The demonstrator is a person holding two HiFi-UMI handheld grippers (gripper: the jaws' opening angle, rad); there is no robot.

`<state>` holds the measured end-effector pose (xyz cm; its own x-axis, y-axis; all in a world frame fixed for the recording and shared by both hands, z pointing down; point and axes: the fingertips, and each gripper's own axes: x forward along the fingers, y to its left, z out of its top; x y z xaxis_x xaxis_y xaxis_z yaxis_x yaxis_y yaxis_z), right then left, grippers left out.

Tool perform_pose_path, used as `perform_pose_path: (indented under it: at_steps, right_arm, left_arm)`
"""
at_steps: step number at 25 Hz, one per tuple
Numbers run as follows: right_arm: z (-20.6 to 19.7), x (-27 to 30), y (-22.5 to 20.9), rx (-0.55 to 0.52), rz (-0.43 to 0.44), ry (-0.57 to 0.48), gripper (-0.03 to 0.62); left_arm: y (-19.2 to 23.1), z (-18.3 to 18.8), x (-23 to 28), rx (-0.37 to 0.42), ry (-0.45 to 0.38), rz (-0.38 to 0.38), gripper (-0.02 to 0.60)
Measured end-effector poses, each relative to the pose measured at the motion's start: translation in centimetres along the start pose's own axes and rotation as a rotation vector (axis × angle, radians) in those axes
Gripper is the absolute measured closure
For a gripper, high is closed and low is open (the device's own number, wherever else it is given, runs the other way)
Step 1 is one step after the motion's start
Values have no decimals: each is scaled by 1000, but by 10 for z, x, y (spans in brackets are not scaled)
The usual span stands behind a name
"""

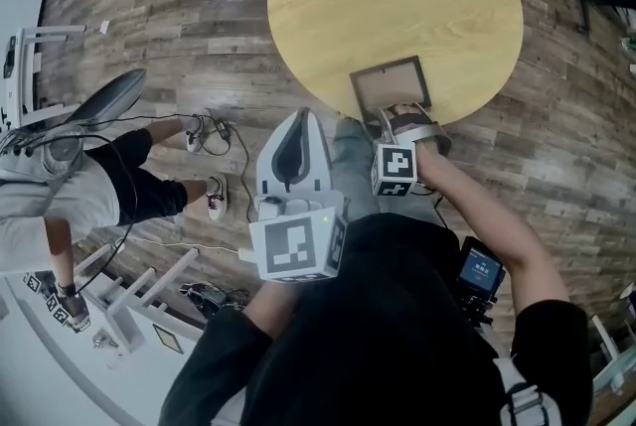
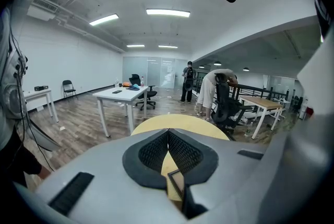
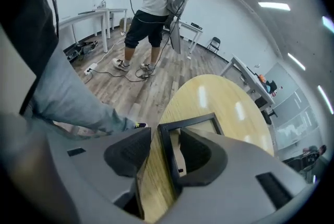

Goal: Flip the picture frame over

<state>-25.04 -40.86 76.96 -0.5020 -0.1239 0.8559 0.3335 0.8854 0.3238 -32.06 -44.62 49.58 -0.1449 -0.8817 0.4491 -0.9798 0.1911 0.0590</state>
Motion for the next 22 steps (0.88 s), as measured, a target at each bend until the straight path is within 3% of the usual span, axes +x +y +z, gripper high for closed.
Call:
perform_pose_path:
  at_steps: [4,6,12,22]
  right_arm:
    - [3,-1,4,-62,-64,8,432]
    - [11,-3,8,-94,-51,10,468]
    - [13,-20,7,-99,-23,-35,494]
    - [42,-91,-64,330,-39,-367,514]
  left_arm:
    - [3,-7,2,-4,13,-22,560]
    - [7,-7,2,-3,28,-15,560]
    - [-2,-6,4,27,4,-38,560]
    - [-17,-12,4,32,6,-40,560]
